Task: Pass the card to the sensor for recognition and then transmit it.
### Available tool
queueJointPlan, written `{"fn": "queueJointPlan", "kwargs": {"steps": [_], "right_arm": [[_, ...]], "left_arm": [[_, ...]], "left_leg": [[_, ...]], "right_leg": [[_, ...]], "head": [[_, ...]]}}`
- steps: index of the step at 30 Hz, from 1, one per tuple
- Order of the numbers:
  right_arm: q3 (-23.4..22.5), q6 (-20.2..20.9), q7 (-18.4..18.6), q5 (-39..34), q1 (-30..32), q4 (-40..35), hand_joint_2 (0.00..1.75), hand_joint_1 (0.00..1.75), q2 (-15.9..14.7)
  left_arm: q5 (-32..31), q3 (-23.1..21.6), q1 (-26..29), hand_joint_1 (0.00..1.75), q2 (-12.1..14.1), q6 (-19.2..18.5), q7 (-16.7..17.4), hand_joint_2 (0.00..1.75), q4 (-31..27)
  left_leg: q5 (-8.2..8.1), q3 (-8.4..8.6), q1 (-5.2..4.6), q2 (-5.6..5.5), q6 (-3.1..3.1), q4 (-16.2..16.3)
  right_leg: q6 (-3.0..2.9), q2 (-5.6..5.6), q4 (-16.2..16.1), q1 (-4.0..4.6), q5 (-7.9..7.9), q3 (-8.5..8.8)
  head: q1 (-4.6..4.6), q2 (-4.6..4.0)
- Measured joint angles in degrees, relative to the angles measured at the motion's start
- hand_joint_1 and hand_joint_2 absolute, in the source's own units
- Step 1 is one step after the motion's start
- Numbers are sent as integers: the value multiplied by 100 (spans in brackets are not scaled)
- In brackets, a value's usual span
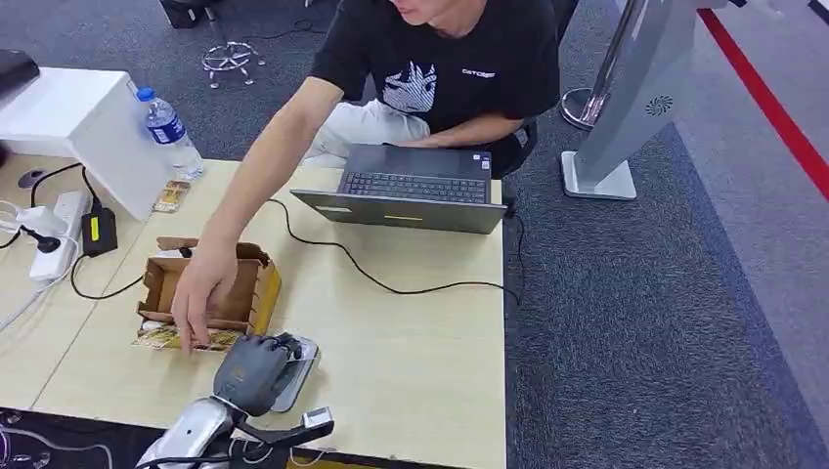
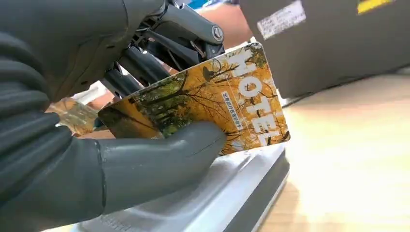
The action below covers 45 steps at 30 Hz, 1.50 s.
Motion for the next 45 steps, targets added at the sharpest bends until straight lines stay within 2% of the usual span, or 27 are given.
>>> {"fn": "queueJointPlan", "kwargs": {"steps": [3, 8, 14, 31, 38, 39, 40, 45], "right_arm": [[0, 4, 17, -41, 13, -28, 175, 0, 17], [-24, 9, 98, -87, 38, -183, 175, 0, 113], [-31, 28, 138, -68, 59, -326, 175, 0, 192], [-31, 107, 70, 236, 62, -354, 175, 0, 205], [-28, 122, 63, 265, 61, -348, 175, 0, 205], [-28, 122, 63, 267, 61, -345, 175, 0, 205], [-28, 122, 63, 271, 61, -345, 175, 0, 205], [-28, 120, 57, 289, 61, -345, 175, 0, 205]], "left_arm": [[37, 37, -31, 175, -178, 351, -172, 175, -56], [67, 148, -83, 175, -463, 558, -353, 175, -449], [100, 350, -129, 175, -649, 627, -426, 175, -811], [-166, 1540, -950, 175, -725, 342, 79, 175, -846], [-197, 1736, -1110, 175, -725, 332, 90, 175, -820], [-203, 1753, -1120, 120, -725, 331, 92, 175, -820], [-203, 1757, -1126, 3, -725, 331, 92, 175, -817], [-153, 1790, -1128, 0, -754, 380, 51, 175, -811]], "left_leg": [[0, -1, 0, 0, 0, 0], [0, -1, -3, 0, 0, 1], [0, 0, -1, 0, 0, 1], [3, -1, -1, 0, 2, 1], [2, -1, -1, 1, 2, 1], [2, -1, -1, 1, 2, 1], [2, -1, -1, 1, 2, 1], [2, -2, -1, 0, 2, 1]], "right_leg": [[0, 0, 0, 0, 0, 0], [1, 0, -1, -2, 1, 0], [1, 0, 0, -1, 1, -1], [0, 0, 2, -1, 2, 0], [0, 0, 2, -1, 2, -1], [0, 0, 2, -1, 2, -1], [0, 0, 2, -1, 2, -1], [0, 0, 2, -1, 1, -1]], "head": [[2, 0], [2, 0], [0, 0], [2, 0], [0, 0], [0, 0], [0, 0], [0, 0]]}}
